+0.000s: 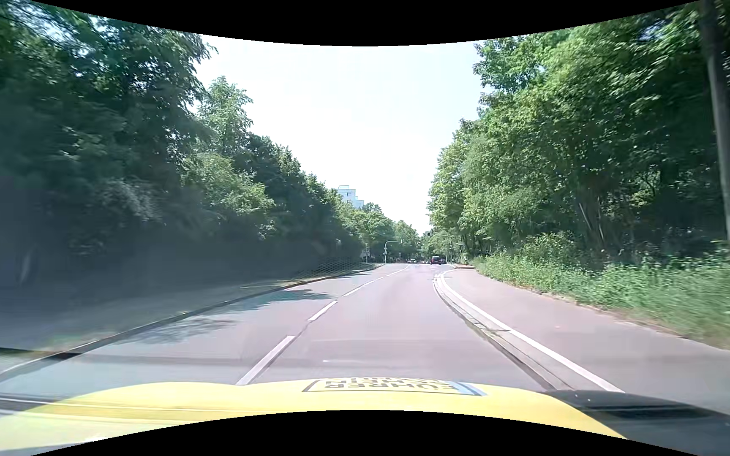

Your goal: Follow the waypoints while adhering to traffic rules and regulations

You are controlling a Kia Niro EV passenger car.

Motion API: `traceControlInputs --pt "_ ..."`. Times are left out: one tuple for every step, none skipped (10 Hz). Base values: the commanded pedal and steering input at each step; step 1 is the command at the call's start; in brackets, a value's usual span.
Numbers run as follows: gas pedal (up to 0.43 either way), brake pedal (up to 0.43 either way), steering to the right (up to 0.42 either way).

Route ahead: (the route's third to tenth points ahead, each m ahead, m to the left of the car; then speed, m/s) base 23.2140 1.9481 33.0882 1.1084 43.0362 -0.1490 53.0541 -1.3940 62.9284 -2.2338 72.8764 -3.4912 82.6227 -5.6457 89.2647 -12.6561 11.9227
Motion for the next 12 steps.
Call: traceControlInputs --pt "0.008 0.000 0.021" --pt "0.008 0.000 0.021" --pt "0.008 0.000 0.021" --pt "0.008 0.000 0.022" --pt "0.008 0.000 0.024" --pt "0.008 0.000 0.028" --pt "0.020 0.000 0.032" --pt "0.020 0.000 0.038" --pt "0.020 0.000 0.039" --pt "0.020 0.000 0.037" --pt "0.020 0.000 0.035" --pt "0.020 0.000 0.035"
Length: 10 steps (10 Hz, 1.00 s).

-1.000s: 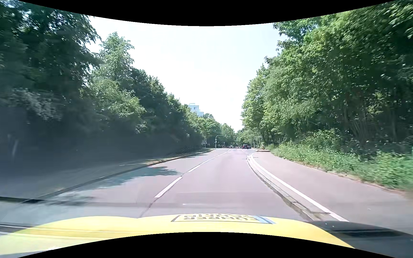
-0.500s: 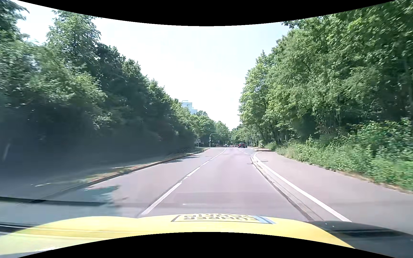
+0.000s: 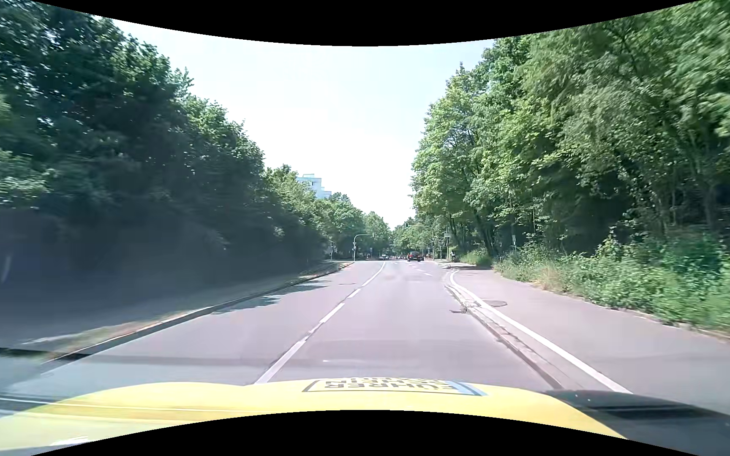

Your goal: Follow the waypoints while adhering to traffic rules and regulations

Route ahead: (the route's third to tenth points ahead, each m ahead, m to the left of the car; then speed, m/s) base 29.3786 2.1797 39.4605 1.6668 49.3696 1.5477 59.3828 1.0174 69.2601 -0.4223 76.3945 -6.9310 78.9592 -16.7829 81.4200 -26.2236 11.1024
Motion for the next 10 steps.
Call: traceControlInputs --pt "0.020 0.000 0.035" --pt "0.020 0.000 0.035" --pt "0.020 0.000 0.035" --pt "0.020 0.000 0.034" --pt "0.020 0.000 0.034" --pt "0.020 0.000 0.034" --pt "0.020 0.000 0.034" --pt "0.020 0.000 0.034" --pt "0.020 0.000 0.033" --pt "0.020 0.000 0.033"
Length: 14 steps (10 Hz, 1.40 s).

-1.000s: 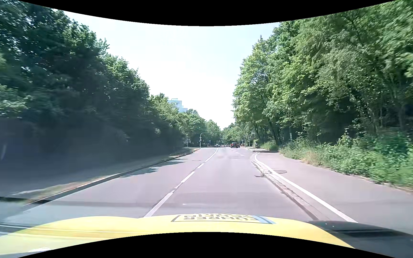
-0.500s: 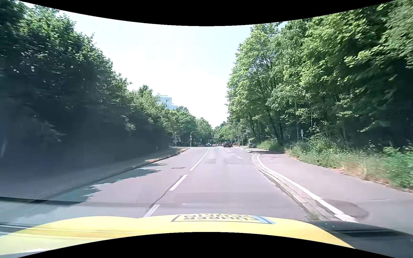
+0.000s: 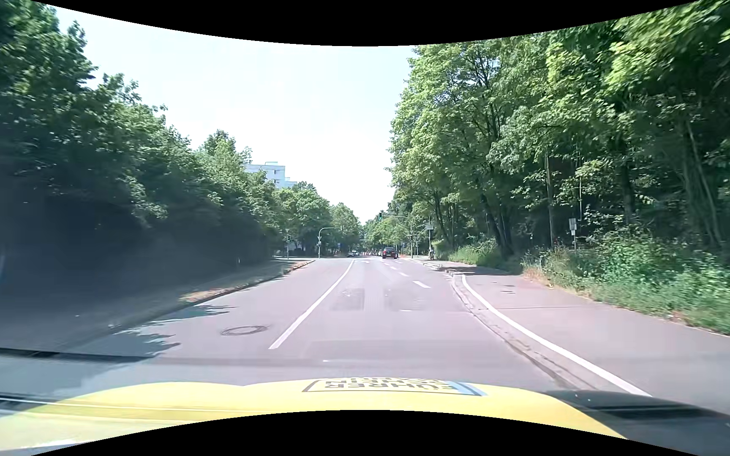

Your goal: Follow the waypoints while adhering to traffic rules and regulations

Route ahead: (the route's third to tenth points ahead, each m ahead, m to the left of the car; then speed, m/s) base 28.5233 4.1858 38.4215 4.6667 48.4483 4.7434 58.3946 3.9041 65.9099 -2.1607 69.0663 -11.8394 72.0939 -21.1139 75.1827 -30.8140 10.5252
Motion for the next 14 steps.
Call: traceControlInputs --pt "0.000 0.000 0.033" --pt "0.000 0.000 0.032" --pt "0.000 0.000 0.032" --pt "0.000 0.000 0.031" --pt "0.000 0.000 0.031" --pt "0.000 0.000 0.031" --pt "0.000 0.000 0.031" --pt "0.000 0.000 0.031" --pt "0.000 0.000 0.030" --pt "0.000 0.000 0.030" --pt "0.000 0.000 0.029" --pt "0.000 0.000 0.024" --pt "0.000 0.000 0.019" --pt "0.000 0.000 0.012"
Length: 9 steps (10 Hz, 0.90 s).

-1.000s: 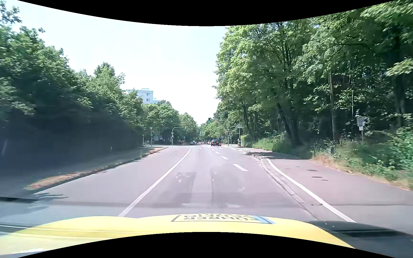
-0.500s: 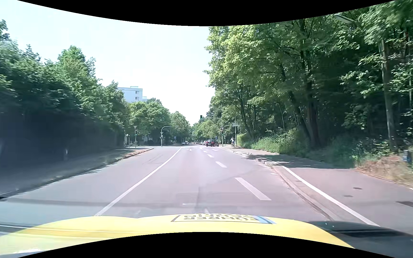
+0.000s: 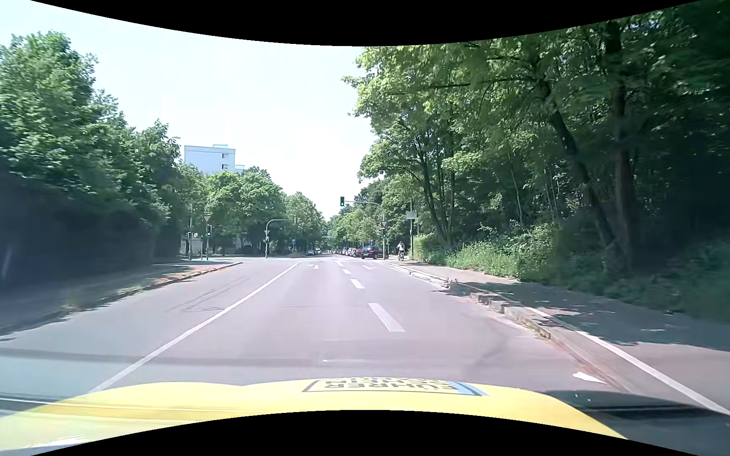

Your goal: Follow the waypoints while adhering to traffic rules and regulations

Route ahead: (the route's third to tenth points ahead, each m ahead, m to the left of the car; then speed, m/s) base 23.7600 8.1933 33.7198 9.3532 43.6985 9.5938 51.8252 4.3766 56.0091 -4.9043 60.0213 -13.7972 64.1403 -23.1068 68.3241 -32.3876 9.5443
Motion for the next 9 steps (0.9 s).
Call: traceControlInputs --pt "0.000 0.000 0.009" --pt "0.000 0.000 0.007" --pt "0.000 0.000 0.005" --pt "0.000 0.000 0.003" --pt "0.000 0.000 0.000" --pt "0.000 0.000 -0.005" --pt "0.000 0.000 -0.007" --pt "0.000 0.000 -0.007" --pt "0.000 0.000 -0.009"
